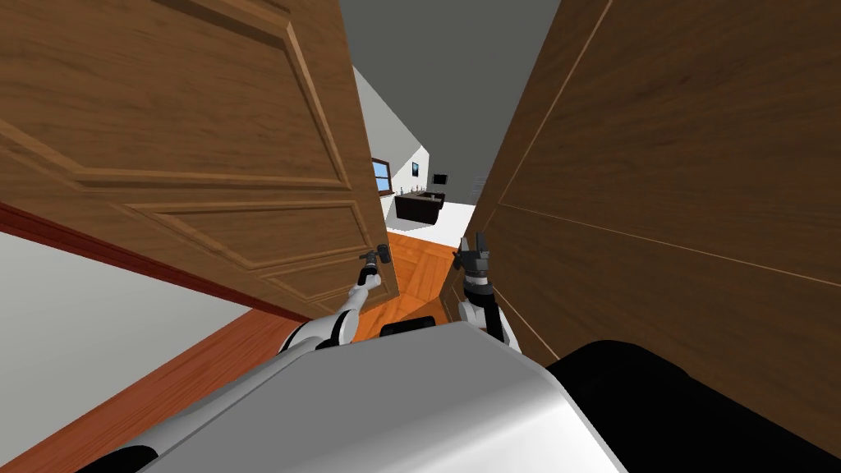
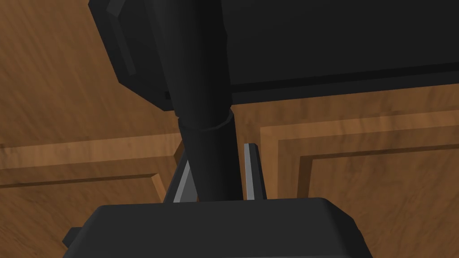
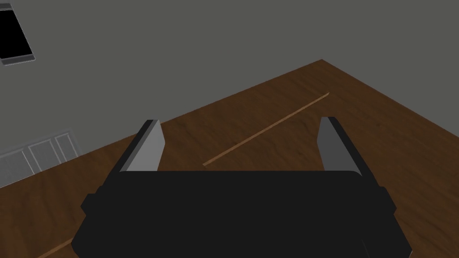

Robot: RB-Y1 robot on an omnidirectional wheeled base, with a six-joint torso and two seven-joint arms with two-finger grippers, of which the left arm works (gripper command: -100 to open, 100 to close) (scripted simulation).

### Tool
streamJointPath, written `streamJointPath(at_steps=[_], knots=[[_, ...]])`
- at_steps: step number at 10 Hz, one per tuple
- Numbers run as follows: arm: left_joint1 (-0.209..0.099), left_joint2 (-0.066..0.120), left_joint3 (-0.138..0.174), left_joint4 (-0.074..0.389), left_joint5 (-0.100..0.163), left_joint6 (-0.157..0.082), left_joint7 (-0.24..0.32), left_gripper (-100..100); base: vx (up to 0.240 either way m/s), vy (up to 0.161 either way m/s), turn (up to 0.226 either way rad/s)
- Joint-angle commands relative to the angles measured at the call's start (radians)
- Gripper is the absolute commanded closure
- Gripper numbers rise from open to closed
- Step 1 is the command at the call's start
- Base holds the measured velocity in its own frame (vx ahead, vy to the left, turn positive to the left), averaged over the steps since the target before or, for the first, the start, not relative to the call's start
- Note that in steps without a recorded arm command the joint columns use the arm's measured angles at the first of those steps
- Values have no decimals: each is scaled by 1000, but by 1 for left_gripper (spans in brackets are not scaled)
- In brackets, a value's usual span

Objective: Push the door open

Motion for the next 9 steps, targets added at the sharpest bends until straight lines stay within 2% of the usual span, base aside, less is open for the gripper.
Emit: streamJointPath(at_steps=[1, 2, 6, 7, 8, 9], knots=[[-7, 0, 25, -8, 15, -12, -28, 100, 110, -19, 24], [-7, 0, 25, -8, 15, -12, -28, 100, 73, -10, 11], [-27, -53, 73, 14, 51, -34, -100, 100, 99, -31, 30], [-20, -45, 66, 12, 46, -30, -88, 100, 43, -21, 25], [-30, -25, 94, 25, 70, -56, -122, 100, 56, 38, -130], [-34, -20, 104, 30, 79, -66, -135, 100, 82, 58, -128]])
